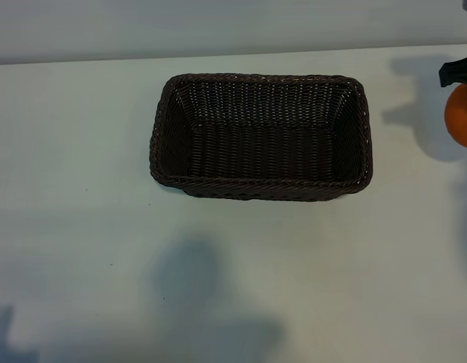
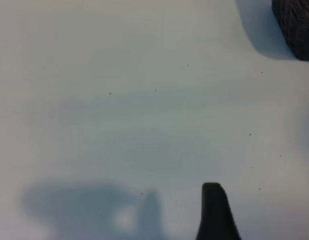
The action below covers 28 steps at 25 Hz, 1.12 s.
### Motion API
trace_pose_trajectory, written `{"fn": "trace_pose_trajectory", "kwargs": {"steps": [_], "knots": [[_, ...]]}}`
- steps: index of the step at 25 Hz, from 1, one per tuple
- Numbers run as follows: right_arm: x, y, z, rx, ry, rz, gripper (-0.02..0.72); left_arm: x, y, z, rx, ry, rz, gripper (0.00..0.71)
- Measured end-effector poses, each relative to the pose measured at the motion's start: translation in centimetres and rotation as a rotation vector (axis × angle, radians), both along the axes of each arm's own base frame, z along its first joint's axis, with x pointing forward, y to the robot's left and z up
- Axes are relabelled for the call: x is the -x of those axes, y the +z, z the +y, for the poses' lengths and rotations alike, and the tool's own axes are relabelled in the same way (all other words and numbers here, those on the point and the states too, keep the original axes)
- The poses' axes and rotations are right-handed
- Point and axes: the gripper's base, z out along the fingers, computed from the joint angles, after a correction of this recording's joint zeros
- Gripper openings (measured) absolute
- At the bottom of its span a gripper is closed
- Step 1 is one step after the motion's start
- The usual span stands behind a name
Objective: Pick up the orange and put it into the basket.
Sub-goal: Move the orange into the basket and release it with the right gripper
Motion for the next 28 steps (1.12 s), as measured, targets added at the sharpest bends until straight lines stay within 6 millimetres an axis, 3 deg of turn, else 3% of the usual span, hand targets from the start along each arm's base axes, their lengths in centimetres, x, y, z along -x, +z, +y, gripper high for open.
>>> {"fn": "trace_pose_trajectory", "kwargs": {"steps": [7, 11, 19, 28], "knots": [[0.0, 0.1, 0.1, -0.012, 0.005, 0.007, 0.072, 0.0, 0.0, 0.0, 0.000, 0.000, 0.000, 0.467], [-0.2, 1.1, 1.2, -0.024, 0.043, 0.011, 0.072, 0.0, 0.0, 0.0, 0.000, 0.000, 0.000, 0.467], [-0.6, 4.2, 6.9, -0.042, 0.210, -0.039, 0.072, 0.0, 0.0, 0.0, -0.001, -0.001, 0.000, 0.467], [1.1, 4.8, 14.7, -0.069, 0.432, -0.061, 0.072, 0.0, 0.0, 0.0, 0.000, 0.000, 0.000, 0.467]]}}
